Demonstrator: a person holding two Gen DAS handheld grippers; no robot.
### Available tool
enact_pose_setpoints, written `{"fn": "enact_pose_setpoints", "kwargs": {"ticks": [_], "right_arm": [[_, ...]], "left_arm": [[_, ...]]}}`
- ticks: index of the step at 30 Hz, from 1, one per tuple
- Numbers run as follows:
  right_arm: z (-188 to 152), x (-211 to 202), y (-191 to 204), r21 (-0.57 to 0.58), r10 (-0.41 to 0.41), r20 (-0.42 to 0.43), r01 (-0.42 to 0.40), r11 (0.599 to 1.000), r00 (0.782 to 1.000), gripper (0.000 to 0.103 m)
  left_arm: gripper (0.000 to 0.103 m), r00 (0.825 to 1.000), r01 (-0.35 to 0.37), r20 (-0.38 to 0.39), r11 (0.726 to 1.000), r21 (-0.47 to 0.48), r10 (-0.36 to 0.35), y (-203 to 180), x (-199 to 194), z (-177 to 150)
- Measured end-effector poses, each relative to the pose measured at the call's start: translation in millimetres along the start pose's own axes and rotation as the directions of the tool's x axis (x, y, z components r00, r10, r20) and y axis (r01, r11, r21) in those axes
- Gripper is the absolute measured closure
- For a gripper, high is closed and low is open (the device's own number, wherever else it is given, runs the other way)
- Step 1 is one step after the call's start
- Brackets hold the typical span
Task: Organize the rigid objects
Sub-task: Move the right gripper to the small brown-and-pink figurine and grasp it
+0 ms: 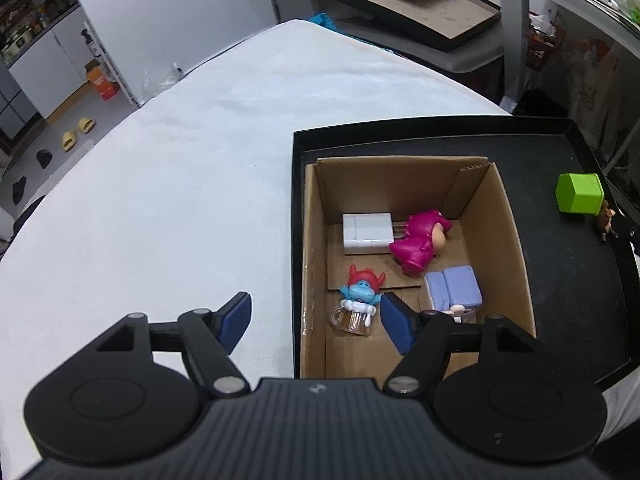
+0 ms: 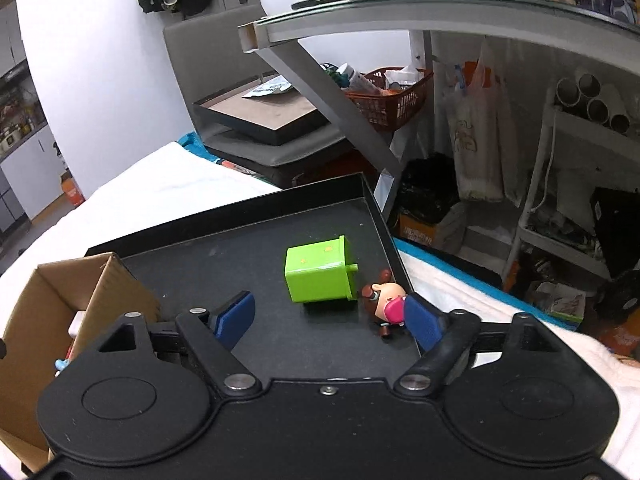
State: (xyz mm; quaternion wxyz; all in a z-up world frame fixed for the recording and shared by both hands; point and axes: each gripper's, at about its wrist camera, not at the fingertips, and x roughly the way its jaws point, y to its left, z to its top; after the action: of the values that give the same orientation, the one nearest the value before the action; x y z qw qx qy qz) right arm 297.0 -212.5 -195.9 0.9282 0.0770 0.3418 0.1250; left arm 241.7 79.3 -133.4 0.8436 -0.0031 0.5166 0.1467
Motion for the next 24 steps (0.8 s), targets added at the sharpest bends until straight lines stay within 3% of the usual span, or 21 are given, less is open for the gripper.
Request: {"fn": "enact_pose_setpoints", "kwargs": {"ticks": [10,15,20,24], "right_arm": [[-3,24,-17,-0.038,-0.064,0.006,0.065,0.997,0.998,0.055],[-2,38,-24,-0.025,-0.046,0.014,0.046,0.999,0.999,0.059],[6,48,-22,-0.045,-0.034,0.045,0.036,0.998,0.998,0.069],[3,57,-22,-0.06,-0.03,-0.001,0.03,0.998,1.0,0.069]], "left_arm": [[0.033,0.999,-0.05,-0.014,0.999,0.01,0.05,-21,-4,11],[0.033,0.995,-0.089,-0.034,0.996,0.025,0.089,-28,-1,14],[0.033,0.996,-0.075,-0.051,0.997,-0.005,0.074,-32,-2,22],[0.033,0.995,-0.096,-0.038,0.993,-0.065,0.094,-35,-8,31]]}}
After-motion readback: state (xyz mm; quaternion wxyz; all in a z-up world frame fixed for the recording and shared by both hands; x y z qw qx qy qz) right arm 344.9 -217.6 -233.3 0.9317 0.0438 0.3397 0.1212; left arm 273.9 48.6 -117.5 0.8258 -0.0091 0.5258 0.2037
